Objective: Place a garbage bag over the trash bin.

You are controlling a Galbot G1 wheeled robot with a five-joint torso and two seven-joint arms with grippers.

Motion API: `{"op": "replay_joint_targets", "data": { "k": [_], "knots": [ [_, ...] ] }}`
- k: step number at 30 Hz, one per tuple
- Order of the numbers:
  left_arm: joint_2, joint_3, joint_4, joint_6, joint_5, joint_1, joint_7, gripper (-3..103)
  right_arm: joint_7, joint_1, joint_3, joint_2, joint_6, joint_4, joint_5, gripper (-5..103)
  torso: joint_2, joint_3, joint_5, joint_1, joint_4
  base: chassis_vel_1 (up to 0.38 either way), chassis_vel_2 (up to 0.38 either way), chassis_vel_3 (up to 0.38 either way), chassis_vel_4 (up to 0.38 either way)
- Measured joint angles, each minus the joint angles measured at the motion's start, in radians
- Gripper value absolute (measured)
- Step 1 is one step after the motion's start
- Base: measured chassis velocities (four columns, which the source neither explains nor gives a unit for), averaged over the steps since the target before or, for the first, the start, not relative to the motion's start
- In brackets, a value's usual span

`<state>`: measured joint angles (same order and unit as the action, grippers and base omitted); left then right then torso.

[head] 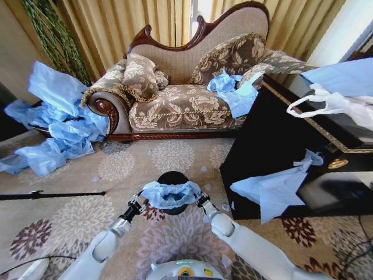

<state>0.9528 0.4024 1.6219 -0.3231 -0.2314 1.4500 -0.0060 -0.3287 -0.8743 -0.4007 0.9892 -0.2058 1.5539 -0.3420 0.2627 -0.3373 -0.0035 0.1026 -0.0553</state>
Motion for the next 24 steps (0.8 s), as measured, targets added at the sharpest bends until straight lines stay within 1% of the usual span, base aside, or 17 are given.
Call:
{"op": "replay_joint_targets", "data": {
  "k": [3,5,6,8,9,10,12,14,15,17,18,19,20,21,22,23,24],
  "knots": [
    [-0.002,0.017,0.003,-0.055,0.061,0.031,0.015,89,0.002,-0.044,0.033,-0.024,0.021,0.036,-0.001,59,0.0,0.0,0.0,0.0,0.0001,0.0,0.0,0.0,0.0],
    [-0.001,0.026,0.009,-0.066,0.076,0.042,0.021,94,0.006,-0.058,0.046,-0.033,0.028,0.05,-0.001,65,0.0,0.0,0.0001,0.0,0.0001,0.0,0.0,0.0,0.0],
    [-0.001,0.026,0.009,-0.066,0.076,0.042,0.021,94,0.006,-0.058,0.046,-0.033,0.028,0.05,-0.001,65,0.0,0.0,0.0001,0.0,0.0001,0.0,0.0,0.0,0.0],
    [0.002,0.046,0.03,-0.086,0.11,0.065,0.036,100,0.019,-0.079,0.071,-0.055,0.04,0.086,-0.014,76,0.0,0.0,-0.0001,0.0,0.0,0.0,0.0,0.0,0.0],
    [0.002,0.066,0.064,-0.091,0.16,0.087,0.061,100,0.036,-0.093,0.09,-0.072,0.043,0.125,-0.051,86,0.0,0.0,0.0001,0.0,0.0,0.0,0.0,0.0,0.0],
    [0.002,0.066,0.064,-0.091,0.16,0.087,0.061,100,0.036,-0.093,0.09,-0.072,0.043,0.125,-0.051,86,0.0,0.0,0.0001,0.0,0.0,0.0,0.0,0.0,0.0],
    [-0.005,0.078,0.113,-0.053,0.225,0.108,0.08,100,0.051,-0.097,0.105,-0.082,0.044,0.155,-0.105,91,0.0,0.0,-0.0001,0.0,0.0001,0.0,0.0,0.0,0.0],
    [-0.024,0.075,0.194,0.062,0.357,0.12,0.09,100,0.074,-0.097,0.13,-0.086,0.042,0.186,-0.217,99,0.0,0.0,0.0003,0.0,0.0003,0.0,0.0,0.0,0.0],
    [-0.024,0.075,0.194,0.062,0.357,0.12,0.09,100,0.074,-0.097,0.13,-0.086,0.042,0.186,-0.217,99,0.0,0.0,0.0003,0.0,0.0003,0.0,0.0,0.0,0.0],
    [-0.038,0.062,0.258,0.185,0.477,0.117,0.081,100,0.093,-0.093,0.155,-0.083,0.038,0.199,-0.306,100,0.0,0.0,0.0,0.0,0.0,0.0,0.0,0.0,0.0],
    [-0.038,0.062,0.258,0.185,0.477,0.117,0.081,100,0.093,-0.093,0.155,-0.083,0.038,0.199,-0.306,100,0.0,0.0,0.0,0.0,0.0,0.0,0.0,0.0,0.0],
    [-0.052,0.048,0.304,0.312,0.595,0.098,0.059,100,0.12,-0.09,0.187,-0.075,0.028,0.209,-0.399,100,0.0,0.0,0.0002,0.0,0.0002,0.0,0.0,0.0,0.0],
    [-0.058,0.039,0.325,0.382,0.661,0.082,0.035,100,0.133,-0.089,0.208,-0.069,0.024,0.213,-0.454,100,0.0,0.0,0.0002,0.0,0.0001,0.0,0.0,0.0,0.0],
    [-0.06,0.035,0.334,0.417,0.695,0.074,0.023,100,0.14,-0.088,0.221,-0.064,0.023,0.214,-0.486,100,0.0,0.0,-0.0001,0.0,0.0,0.0,0.0,0.0,0.0],
    [-0.067,0.027,0.36,0.525,0.802,0.049,-0.021,100,0.158,-0.086,0.257,-0.051,0.019,0.215,-0.565,100,0.0,0.0,-0.0003,0.0,-0.0002,0.0,0.0,0.0,0.0],
    [-0.07,0.025,0.373,0.604,0.873,0.031,-0.06,100,0.165,-0.083,0.276,-0.041,0.016,0.212,-0.608,100,0.0,0.0,0.0002,0.0,-0.0001,0.0,0.0,0.0,0.0],
    [-0.07,0.025,0.373,0.604,0.873,0.031,-0.06,100,0.165,-0.083,0.276,-0.041,0.016,0.212,-0.608,100,0.0,0.0,0.0002,0.0,-0.0001,0.0,0.0,0.0,0.0]
  ]
}}
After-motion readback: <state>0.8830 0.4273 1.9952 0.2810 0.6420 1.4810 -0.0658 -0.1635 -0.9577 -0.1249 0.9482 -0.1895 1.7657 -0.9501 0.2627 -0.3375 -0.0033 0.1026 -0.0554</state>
